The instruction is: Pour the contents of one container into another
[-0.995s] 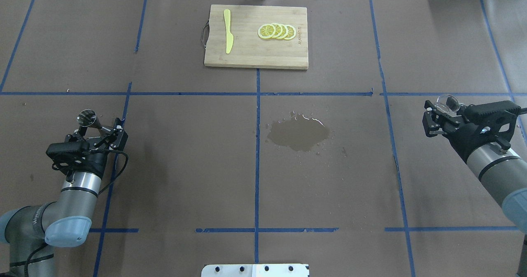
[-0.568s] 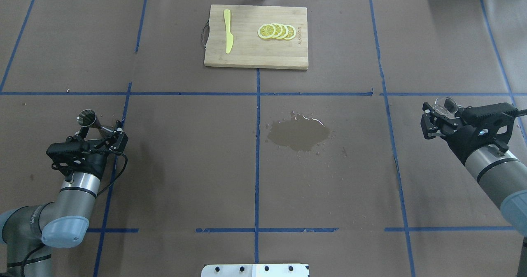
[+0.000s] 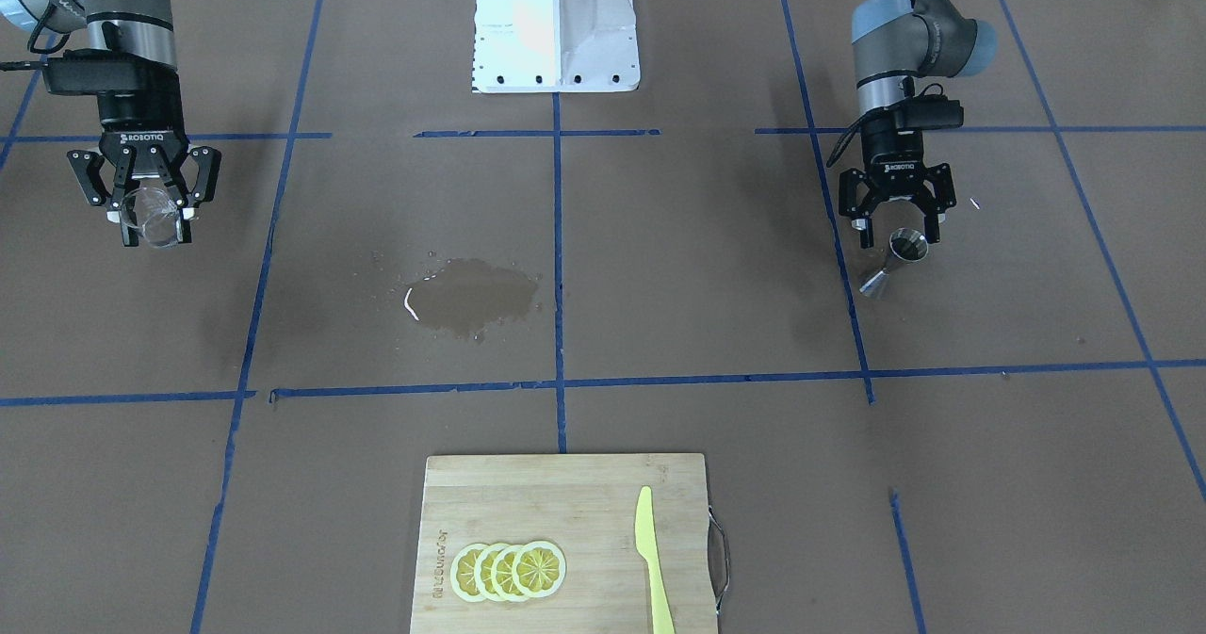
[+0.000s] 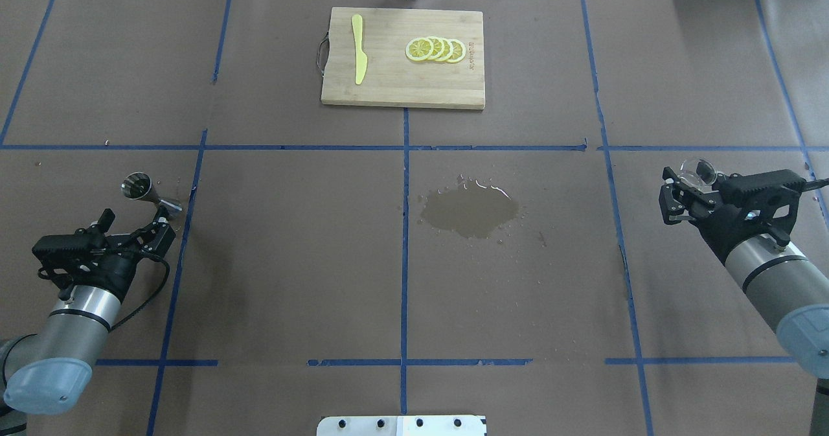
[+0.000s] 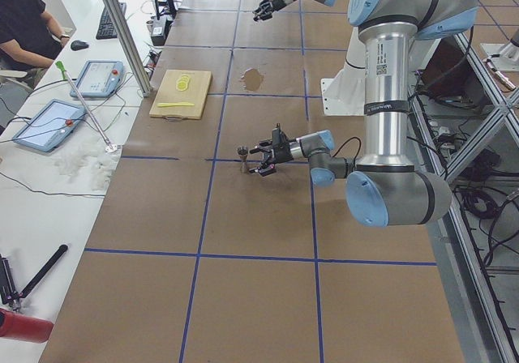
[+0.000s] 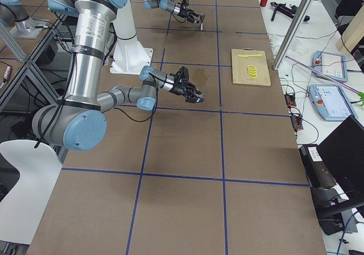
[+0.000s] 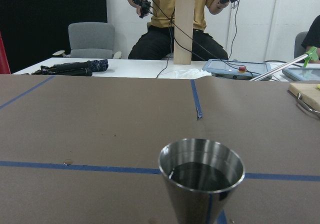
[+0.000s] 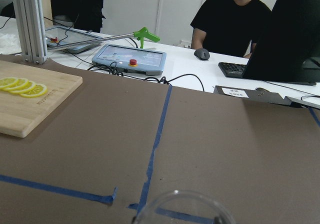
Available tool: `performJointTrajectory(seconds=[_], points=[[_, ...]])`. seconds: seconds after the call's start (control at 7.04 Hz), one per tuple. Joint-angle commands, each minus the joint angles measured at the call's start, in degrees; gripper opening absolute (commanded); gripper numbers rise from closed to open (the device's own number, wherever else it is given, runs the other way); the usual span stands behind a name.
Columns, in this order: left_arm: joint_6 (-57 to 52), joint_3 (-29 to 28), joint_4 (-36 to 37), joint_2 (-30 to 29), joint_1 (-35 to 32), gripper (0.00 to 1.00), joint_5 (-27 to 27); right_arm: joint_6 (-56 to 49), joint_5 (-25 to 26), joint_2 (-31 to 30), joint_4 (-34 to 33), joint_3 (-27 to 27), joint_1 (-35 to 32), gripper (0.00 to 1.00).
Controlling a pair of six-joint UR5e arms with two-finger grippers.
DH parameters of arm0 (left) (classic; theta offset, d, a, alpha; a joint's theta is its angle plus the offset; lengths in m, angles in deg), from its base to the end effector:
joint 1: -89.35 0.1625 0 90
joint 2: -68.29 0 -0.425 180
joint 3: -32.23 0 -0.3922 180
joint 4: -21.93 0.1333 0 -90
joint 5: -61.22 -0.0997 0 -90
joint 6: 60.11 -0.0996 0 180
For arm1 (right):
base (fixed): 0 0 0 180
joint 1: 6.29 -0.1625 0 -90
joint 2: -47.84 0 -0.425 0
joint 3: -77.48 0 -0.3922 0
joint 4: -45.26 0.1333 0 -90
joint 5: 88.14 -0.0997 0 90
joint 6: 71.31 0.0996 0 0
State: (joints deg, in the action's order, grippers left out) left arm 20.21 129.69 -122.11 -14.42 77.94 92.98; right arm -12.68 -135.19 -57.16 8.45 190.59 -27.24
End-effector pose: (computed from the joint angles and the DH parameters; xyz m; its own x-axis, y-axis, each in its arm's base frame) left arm 0.3873 -0.3005 0.5327 0.6963 -0.0502 -0.7160 0.6727 0.3936 0.6266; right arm -0.2924 -0.3273 0.4652 0.8097 -0.0980 0.5786 -0.4665 0.4906 0.7360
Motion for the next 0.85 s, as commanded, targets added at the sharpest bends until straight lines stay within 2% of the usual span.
performJointTrajectory(seconds=[0.0,0.28,0.43,0.71], points=[[0.0,2.5,-0.1,1.3,3.1,1.0,0.1,3.0,3.5,0.2,0.1,-3.0,2.6,0.0],[0.0,7.0,-0.1,4.0,5.9,1.0,0.2,6.3,6.6,0.2,0.3,-5.1,4.5,0.0],[0.0,10.8,-0.1,7.8,6.7,1.0,1.3,6.9,7.2,0.2,3.7,-7.5,5.2,0.0],[0.0,15.5,-0.1,11.2,8.6,1.0,3.7,6.9,7.8,0.3,5.9,-9.4,5.9,0.0]])
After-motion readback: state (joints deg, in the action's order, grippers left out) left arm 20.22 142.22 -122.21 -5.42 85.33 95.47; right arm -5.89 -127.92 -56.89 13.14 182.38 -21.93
